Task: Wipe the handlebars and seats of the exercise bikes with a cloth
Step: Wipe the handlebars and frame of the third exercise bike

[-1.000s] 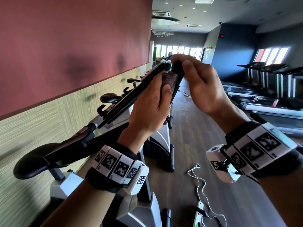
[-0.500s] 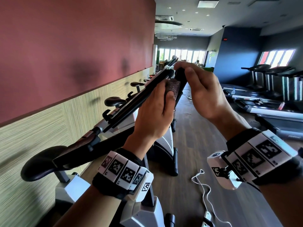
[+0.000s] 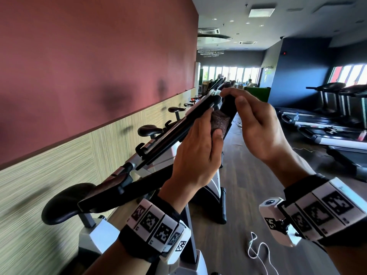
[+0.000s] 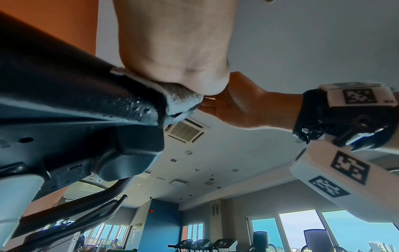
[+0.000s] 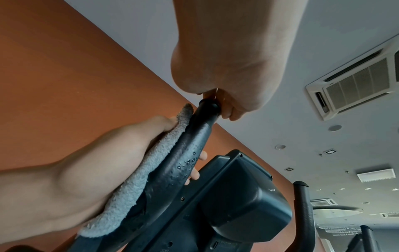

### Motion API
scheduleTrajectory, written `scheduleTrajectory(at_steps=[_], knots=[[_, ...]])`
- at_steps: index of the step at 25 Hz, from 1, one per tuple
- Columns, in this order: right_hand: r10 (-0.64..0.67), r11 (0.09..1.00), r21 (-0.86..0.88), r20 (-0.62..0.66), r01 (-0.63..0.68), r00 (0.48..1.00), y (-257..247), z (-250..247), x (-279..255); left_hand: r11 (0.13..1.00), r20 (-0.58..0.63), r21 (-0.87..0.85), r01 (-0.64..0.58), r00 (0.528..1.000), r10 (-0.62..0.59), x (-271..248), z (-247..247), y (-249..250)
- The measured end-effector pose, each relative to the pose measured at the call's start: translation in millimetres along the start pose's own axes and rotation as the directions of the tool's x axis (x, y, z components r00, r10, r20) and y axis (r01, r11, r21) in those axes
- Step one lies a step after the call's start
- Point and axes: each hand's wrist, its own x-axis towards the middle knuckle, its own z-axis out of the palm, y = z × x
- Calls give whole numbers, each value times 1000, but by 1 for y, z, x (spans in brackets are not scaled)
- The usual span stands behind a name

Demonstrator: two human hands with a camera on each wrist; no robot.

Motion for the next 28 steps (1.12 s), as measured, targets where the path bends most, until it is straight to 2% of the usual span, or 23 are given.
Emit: scheduleTrajectory(at_steps=[7, 12, 18, 23, 25, 28], knots=[[-21, 999, 48, -17, 21, 1000, 10, 5, 0, 995, -52, 22, -100, 994, 101, 14, 8, -1], [-38, 997, 67, -15, 39, 999, 14, 4, -1, 989, -47, 123, -77, 995, 83, -4, 4, 1], [-32, 982, 185, -7, 33, 999, 19, 6, 1, 982, -104, 130, -134, 984, 148, 24, 15, 9], [-12, 982, 186, -7, 13, 1000, 20, 7, 0, 977, -36, 212, -20, 999, 28, -13, -1, -1], [-15, 978, 207, -3, 15, 1000, 19, 7, 0, 976, -91, 219, 7, 996, 13, 3, 5, 5], [-6, 954, 300, 29, -3, 1000, 18, 6, 0, 986, -165, 164, -32, 984, 59, 35, 20, 16]])
